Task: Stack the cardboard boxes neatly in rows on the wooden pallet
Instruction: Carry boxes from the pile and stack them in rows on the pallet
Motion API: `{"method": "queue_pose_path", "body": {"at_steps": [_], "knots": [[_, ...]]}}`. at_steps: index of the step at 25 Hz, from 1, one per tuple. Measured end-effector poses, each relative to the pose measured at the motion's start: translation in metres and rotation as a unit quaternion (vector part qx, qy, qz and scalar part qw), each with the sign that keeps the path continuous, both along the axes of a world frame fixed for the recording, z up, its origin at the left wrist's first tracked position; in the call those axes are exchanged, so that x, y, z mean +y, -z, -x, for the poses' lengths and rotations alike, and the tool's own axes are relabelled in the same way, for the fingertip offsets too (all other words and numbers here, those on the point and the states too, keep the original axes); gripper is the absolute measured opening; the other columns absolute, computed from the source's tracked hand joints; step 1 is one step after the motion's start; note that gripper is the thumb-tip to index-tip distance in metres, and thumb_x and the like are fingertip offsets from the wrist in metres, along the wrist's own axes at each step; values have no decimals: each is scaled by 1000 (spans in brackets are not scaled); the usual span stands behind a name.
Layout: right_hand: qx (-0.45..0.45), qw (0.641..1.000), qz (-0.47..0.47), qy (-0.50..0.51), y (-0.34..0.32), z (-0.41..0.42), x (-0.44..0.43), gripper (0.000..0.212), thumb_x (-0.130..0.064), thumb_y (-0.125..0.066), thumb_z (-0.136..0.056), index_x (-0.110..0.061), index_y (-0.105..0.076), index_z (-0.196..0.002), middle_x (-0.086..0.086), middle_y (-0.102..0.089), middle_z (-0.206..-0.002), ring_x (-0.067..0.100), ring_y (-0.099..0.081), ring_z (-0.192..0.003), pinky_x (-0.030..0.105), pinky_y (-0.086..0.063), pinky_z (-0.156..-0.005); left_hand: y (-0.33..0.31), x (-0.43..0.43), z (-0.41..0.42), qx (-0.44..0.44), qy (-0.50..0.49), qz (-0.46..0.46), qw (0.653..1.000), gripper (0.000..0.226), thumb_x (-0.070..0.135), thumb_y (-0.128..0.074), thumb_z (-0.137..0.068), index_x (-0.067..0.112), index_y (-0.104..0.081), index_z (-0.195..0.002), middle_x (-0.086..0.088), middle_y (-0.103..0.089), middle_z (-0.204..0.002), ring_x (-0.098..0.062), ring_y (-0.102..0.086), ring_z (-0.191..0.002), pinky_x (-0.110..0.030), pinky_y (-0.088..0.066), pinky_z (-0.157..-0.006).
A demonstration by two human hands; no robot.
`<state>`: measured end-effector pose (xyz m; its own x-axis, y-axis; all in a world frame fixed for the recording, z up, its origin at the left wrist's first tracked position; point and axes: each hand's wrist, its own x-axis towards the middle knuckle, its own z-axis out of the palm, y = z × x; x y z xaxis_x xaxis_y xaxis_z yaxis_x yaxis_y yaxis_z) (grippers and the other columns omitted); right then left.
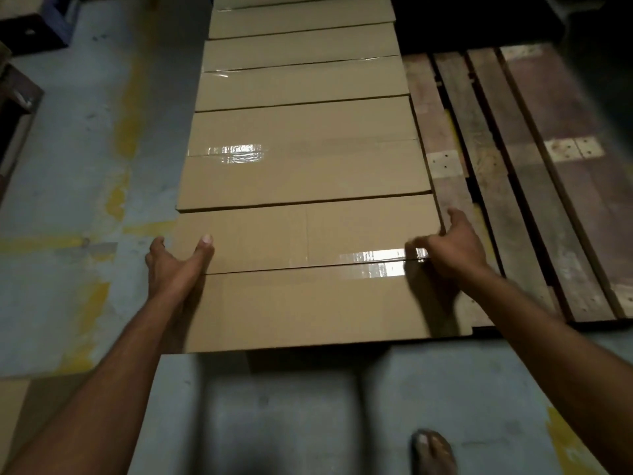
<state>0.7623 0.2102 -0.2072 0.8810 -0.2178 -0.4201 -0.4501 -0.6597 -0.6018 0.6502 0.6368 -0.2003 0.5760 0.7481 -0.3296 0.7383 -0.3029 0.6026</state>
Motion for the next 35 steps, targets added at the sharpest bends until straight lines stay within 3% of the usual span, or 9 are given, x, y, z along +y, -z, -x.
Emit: {"method": "queue_pose_path", "body": {"at_steps": [3,6,10,13,20,26,29,32,35], "knots": [[-21,1000,1,-9,1,-35,22,104,-56,-77,-78,-18,-23,-159,12,-39,-158,38,-43,-141,54,-44,-111,-8,8,-43,-11,6,-10,1000,96,68,-56,-93,20,-12,-164,-8,-18,-170,-34,-25,-153,-45,-26,-122],[-22,1000,19,2,11,-61,42,99,-62,-65,-88,-14,-18,-161,14,-30,-164,39,-35,-147,52,-37,-117,-6,19,-86,-22,10,8,1000,84,66,-45,-99,24,-13,-164,-6,-21,-169,-33,-23,-154,-45,-24,-123],[-62,996,71,-1,22,-68,50,95,-65,-57,-91,-15,-18,-161,12,-31,-164,38,-36,-146,51,-33,-114,19,32,-103,8,20,-89,996,63,54,-34,-107,17,-33,-158,-14,-39,-161,-38,-38,-145,-44,-32,-118],[-67,995,67,21,30,-69,48,93,-65,-60,-88,-17,-25,-159,8,-38,-161,35,-41,-143,49,-35,-112,32,26,-102,3,27,-162,986,55,46,-39,-107,15,-40,-153,-16,-49,-152,-41,-47,-136,-44,-37,-111],[-73,996,30,53,25,-74,48,88,-66,-66,-75,-21,-42,-147,5,-57,-144,32,-54,-130,47,-44,-107,39,42,-101,-65,-15,-134,989,55,54,-57,-93,20,-61,-136,-6,-65,-136,-32,-59,-125,-41,-46,-108],[-88,993,8,73,29,-82,44,97,-79,-62,-53,-26,-54,-134,3,-67,-128,30,-63,-117,52,-52,-100,42,39,-100,-119,-37,-141,982,52,51,-64,-91,20,-64,-133,-3,-69,-131,-29,-62,-122,-39,-46,-107],[-95,993,7,70,28,-91,42,96,-80,-67,-52,-24,-58,-129,3,-69,-121,29,-66,-111,52,-55,-96,39,39,-107,-133,-45,-145,979,51,48,-66,-93,18,-64,-134,-4,-67,-134,-28,-60,-125,-34,-45,-107],[-112,991,-9,70,21,-98,42,78,-73,-73,-55,-25,-63,-116,2,-71,-113,27,-68,-105,50,-56,-94,39,40,-110,-136,-37,-151,978,51,48,-66,-93,17,-65,-132,-4,-67,-134,-26,-60,-126,-29,-42,-105],[-124,989,-31,72,14,-89,44,80,-67,-76,-59,-22,-61,-124,-2,-69,-117,20,-66,-109,41,-55,-98,39,37,-103,-124,-29,-146,981,52,50,-63,-93,16,-62,-133,-3,-66,-133,-24,-59,-125,-25,-42,-100]]}}
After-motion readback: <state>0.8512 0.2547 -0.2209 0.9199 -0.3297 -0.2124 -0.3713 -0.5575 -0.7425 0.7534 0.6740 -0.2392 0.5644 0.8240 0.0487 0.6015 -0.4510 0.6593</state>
